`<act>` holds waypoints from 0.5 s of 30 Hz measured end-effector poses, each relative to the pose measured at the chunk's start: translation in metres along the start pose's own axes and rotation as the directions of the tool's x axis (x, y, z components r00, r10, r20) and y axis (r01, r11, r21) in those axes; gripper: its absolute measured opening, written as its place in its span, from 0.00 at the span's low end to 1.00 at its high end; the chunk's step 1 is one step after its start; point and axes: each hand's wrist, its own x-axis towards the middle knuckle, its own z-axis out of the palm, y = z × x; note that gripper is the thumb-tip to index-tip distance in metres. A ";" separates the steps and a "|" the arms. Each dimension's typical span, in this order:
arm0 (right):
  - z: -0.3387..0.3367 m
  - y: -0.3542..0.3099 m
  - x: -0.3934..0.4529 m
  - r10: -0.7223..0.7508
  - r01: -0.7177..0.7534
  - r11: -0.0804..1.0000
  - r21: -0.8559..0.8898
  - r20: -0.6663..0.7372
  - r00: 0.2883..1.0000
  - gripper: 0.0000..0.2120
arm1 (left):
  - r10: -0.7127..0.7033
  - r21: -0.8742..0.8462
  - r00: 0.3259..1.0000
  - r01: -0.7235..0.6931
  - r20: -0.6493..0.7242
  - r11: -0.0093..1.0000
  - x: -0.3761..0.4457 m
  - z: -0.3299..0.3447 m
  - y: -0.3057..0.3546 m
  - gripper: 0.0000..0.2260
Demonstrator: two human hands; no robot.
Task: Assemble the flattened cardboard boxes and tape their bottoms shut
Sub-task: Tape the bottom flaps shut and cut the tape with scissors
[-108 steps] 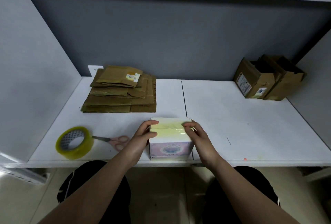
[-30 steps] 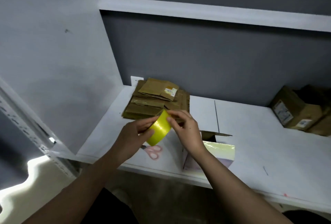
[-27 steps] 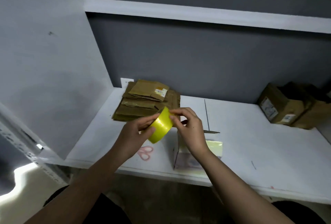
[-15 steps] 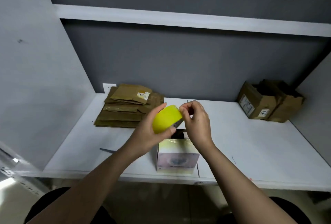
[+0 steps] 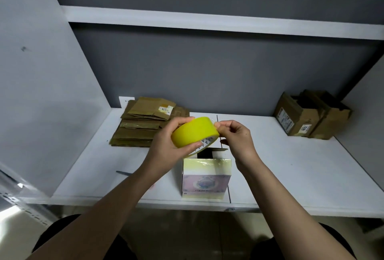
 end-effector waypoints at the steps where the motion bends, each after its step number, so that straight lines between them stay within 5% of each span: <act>1: 0.000 0.000 0.000 -0.006 0.006 1.000 -0.001 -0.003 1.000 0.03 | 0.039 0.069 0.999 -0.040 0.013 0.997 0.002 -0.003 0.002 0.24; 3: -0.003 0.000 0.001 -0.032 0.032 0.999 -0.005 -0.023 0.999 0.04 | 0.209 0.340 0.976 -0.217 0.061 0.915 0.006 -0.009 0.003 0.24; 5: -0.005 -0.003 0.002 -0.077 0.075 0.994 -0.074 -0.019 0.997 0.04 | 0.335 0.596 0.931 -0.353 0.145 0.721 0.010 -0.015 0.000 0.25; 9: -0.005 -0.016 0.003 -0.154 0.146 0.978 -0.148 -0.044 0.987 0.06 | 0.142 0.708 0.979 -0.204 0.146 0.676 0.019 -0.015 0.011 0.26; 13: -0.011 -0.024 -0.001 -0.171 0.165 0.971 -0.171 -0.021 0.985 0.08 | -0.003 0.871 0.988 -0.135 0.155 0.473 0.034 -0.023 0.005 0.27; 15: -0.011 -0.024 -0.001 -0.173 0.165 0.961 -0.222 -0.016 0.985 0.08 | -0.040 0.821 0.992 -0.079 0.123 0.565 0.033 -0.026 0.003 0.29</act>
